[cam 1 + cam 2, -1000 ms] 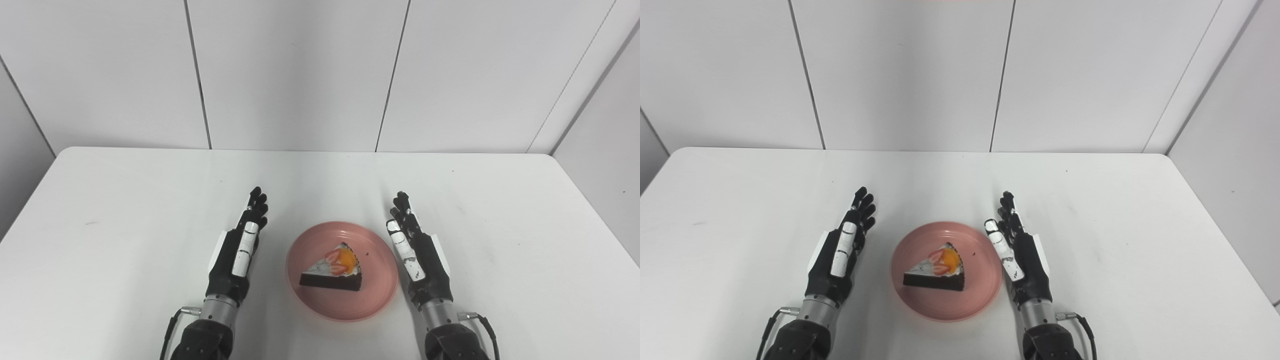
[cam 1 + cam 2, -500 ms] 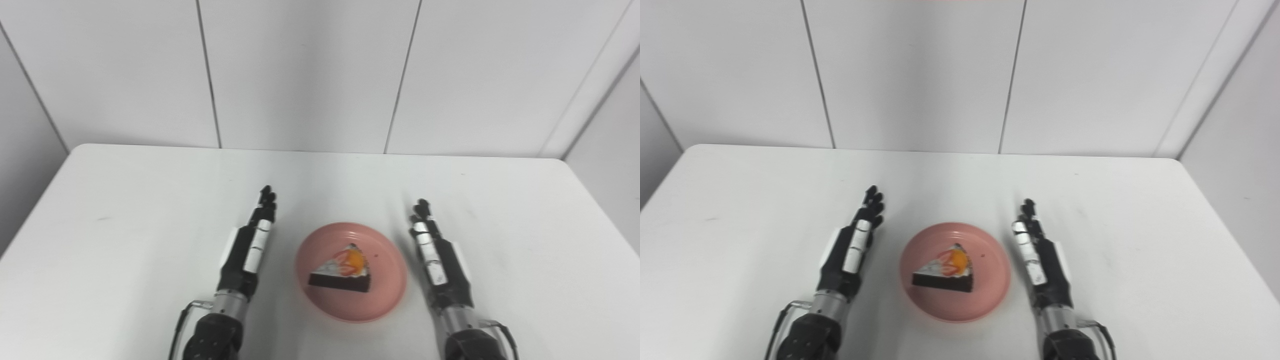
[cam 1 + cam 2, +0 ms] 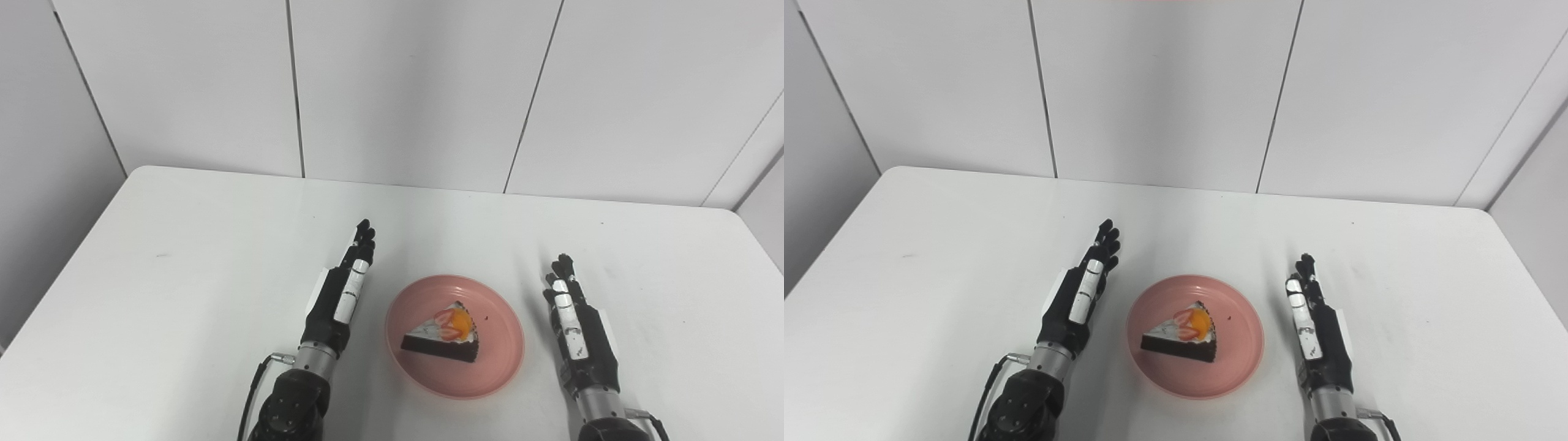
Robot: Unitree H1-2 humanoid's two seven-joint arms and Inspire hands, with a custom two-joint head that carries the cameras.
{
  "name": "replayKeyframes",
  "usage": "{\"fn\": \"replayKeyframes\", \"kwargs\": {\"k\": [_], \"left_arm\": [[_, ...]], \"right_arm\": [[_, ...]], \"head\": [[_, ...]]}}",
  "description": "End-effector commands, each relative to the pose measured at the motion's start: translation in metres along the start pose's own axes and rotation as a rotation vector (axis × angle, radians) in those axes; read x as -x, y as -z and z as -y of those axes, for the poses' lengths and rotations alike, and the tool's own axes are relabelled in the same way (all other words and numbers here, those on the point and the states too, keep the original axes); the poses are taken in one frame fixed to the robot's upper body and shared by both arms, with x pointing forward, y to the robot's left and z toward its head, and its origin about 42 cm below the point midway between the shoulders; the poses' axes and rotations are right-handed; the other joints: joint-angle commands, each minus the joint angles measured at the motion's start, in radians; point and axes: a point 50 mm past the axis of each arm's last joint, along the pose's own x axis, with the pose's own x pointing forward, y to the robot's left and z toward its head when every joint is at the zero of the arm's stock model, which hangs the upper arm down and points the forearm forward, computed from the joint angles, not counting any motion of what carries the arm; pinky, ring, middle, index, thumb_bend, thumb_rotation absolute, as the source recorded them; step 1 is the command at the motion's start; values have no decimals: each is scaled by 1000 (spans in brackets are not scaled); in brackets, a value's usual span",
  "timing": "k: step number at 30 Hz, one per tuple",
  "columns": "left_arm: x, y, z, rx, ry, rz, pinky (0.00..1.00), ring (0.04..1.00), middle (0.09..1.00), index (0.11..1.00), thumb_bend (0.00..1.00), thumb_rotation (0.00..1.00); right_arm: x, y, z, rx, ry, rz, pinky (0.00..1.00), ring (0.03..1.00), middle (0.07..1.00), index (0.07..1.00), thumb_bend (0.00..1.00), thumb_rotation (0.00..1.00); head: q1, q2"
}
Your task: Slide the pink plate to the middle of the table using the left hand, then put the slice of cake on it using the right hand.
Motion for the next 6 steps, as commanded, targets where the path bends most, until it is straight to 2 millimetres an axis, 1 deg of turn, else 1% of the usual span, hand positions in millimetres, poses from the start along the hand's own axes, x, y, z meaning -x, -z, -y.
{"fn": "replayKeyframes", "kwargs": {"k": [1,4,6], "left_arm": [[15,22,6,20,-11,-72,1000,1000,1000,1000,593,1000],[15,21,5,18,-13,-71,1000,1000,1000,1000,590,1000],[15,20,5,16,-13,-78,1000,1000,1000,1000,571,1000]], "right_arm": [[-8,-17,-1,-2,-17,79,1000,1000,1000,1000,639,843],[-8,-17,-1,-1,-19,77,1000,1000,1000,1000,651,828],[-8,-17,-1,5,-17,80,1000,1000,1000,1000,646,829]], "head": [[-7,2],[-13,6],[-16,4]]}}
